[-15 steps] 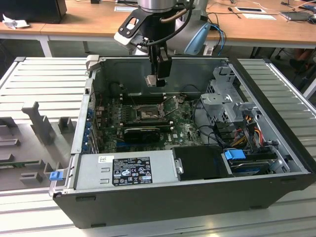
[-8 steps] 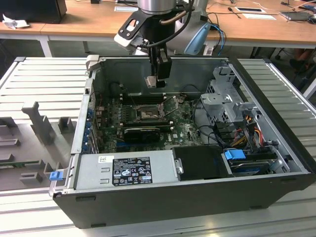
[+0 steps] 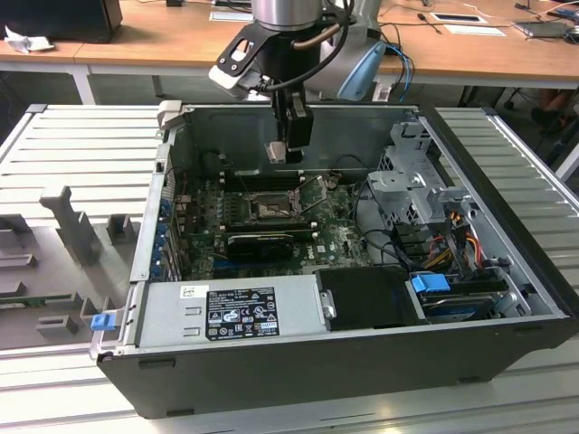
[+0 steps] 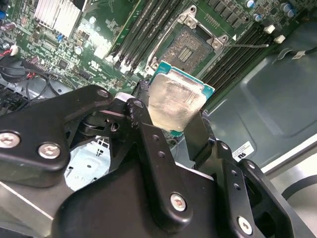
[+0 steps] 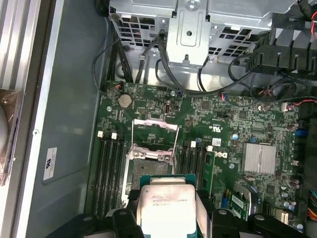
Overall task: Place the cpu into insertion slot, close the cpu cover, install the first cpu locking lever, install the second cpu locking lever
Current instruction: 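Place the cpu into insertion slot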
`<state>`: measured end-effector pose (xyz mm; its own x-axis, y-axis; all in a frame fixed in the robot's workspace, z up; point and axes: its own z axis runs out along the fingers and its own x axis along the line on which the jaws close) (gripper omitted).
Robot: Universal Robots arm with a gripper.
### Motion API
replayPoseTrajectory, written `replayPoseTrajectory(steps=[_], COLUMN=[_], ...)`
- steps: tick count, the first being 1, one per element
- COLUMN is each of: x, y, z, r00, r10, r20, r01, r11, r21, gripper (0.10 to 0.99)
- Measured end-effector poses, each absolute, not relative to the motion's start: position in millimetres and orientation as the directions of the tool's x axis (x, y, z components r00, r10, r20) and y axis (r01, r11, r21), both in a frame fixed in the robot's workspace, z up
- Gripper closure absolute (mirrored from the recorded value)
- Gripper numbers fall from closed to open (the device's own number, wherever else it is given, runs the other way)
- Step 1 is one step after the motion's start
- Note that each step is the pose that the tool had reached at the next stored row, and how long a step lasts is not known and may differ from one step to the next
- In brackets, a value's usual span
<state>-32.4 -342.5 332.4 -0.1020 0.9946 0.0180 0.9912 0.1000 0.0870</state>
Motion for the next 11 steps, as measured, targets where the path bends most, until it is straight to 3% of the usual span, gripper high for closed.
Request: replayPoseTrajectory(steps=[11], x=[-32.4], y=[-342.1], z=[325.9], r00=[-0.036], r10=[0.999], r20=[0.017], r01=[0.996], r11=[0.035], r21=[0.086], gripper=[0.557])
